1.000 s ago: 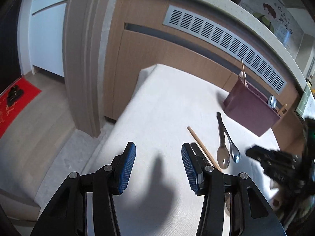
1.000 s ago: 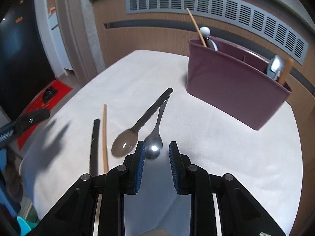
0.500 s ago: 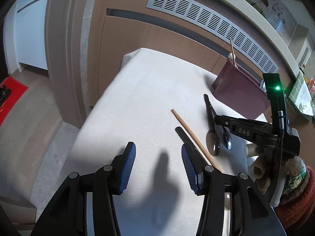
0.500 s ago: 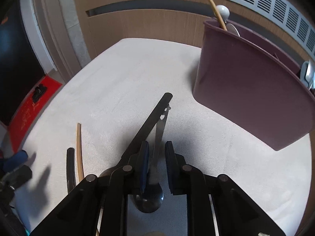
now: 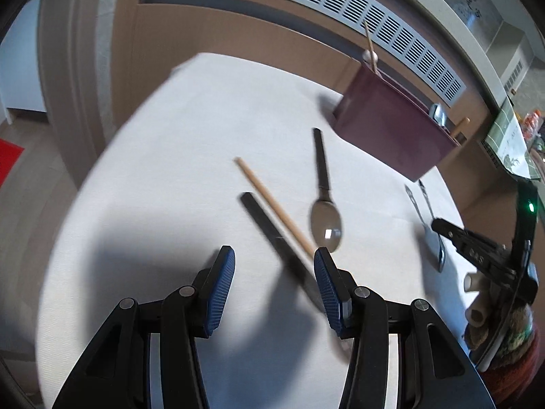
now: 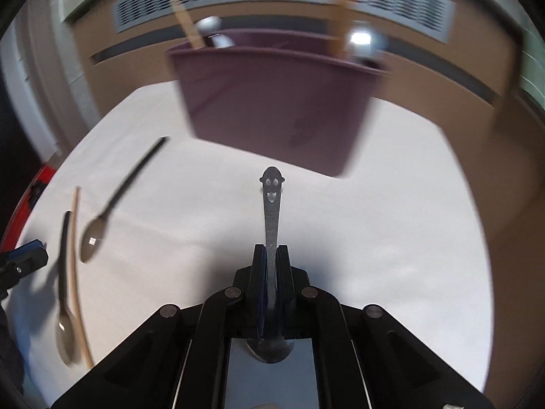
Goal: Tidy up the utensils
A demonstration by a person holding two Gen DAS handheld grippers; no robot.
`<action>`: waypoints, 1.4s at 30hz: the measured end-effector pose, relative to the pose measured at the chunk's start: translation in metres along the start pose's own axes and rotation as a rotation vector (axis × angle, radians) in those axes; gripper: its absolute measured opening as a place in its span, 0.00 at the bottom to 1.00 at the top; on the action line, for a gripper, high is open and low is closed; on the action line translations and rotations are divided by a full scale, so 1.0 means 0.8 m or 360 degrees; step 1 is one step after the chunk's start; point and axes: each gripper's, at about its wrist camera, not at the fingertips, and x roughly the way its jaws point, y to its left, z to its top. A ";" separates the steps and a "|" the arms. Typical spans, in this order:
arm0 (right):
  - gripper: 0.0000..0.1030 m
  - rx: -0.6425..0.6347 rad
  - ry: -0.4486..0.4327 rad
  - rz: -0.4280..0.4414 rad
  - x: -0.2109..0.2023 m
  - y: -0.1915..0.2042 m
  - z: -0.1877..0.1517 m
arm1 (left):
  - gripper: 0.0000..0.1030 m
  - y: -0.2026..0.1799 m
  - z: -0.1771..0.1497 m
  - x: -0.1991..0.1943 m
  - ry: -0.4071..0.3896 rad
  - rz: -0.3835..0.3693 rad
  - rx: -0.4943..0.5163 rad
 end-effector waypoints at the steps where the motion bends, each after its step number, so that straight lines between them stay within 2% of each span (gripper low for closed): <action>1: 0.04 0.0026 -0.0009 -0.0009 -0.005 -0.010 -0.005 | 0.48 -0.004 0.002 0.002 0.0004 -0.0003 0.0001; 7: 0.04 0.0174 -0.0006 0.0027 -0.017 -0.051 -0.038 | 0.48 -0.056 0.027 0.019 -0.0006 0.0006 0.0188; 12: 0.05 0.0248 -0.0032 0.0081 -0.012 -0.066 -0.051 | 0.47 -0.081 0.047 0.049 0.0042 0.0017 0.0235; 13: 0.05 0.0256 -0.0041 0.0092 -0.014 -0.069 -0.054 | 0.45 -0.084 0.054 0.059 0.0050 0.0028 0.0254; 15: 0.05 0.0268 -0.0051 0.0112 -0.017 -0.076 -0.059 | 0.31 -0.089 0.068 0.076 0.0083 0.0088 0.0295; 20: 0.08 0.0282 -0.0077 0.0170 -0.018 -0.078 -0.061 | 0.20 -0.090 0.098 0.114 0.0197 0.0164 0.0339; 22: 0.09 0.0294 -0.0106 0.0202 -0.022 -0.080 -0.062 | 0.20 -0.094 0.102 0.119 0.0182 0.0205 0.0366; 25: 0.11 0.0308 -0.0166 0.0231 -0.029 -0.083 -0.064 | 0.19 -0.099 0.099 0.121 0.0149 0.0256 0.0408; 28: 0.17 0.0301 -0.0153 0.0227 -0.028 -0.082 -0.062 | 0.12 -0.107 0.088 0.119 0.0126 0.0268 0.0471; 31: 0.18 0.0260 -0.0088 0.0222 -0.016 -0.080 -0.055 | 0.12 -0.118 0.072 0.111 0.0149 0.0220 0.0521; 35: 0.18 0.0161 -0.0023 0.0097 -0.003 -0.072 -0.041 | 0.12 -0.124 0.050 0.097 0.0212 0.0120 0.0542; 37: 0.19 0.0155 0.0012 0.0083 0.004 -0.072 -0.034 | 0.12 -0.126 0.040 0.089 0.0250 0.0076 0.0551; 42: 0.19 0.0145 0.0043 0.0077 0.015 -0.071 -0.023 | 0.13 -0.128 0.035 0.084 0.0294 0.0063 0.0577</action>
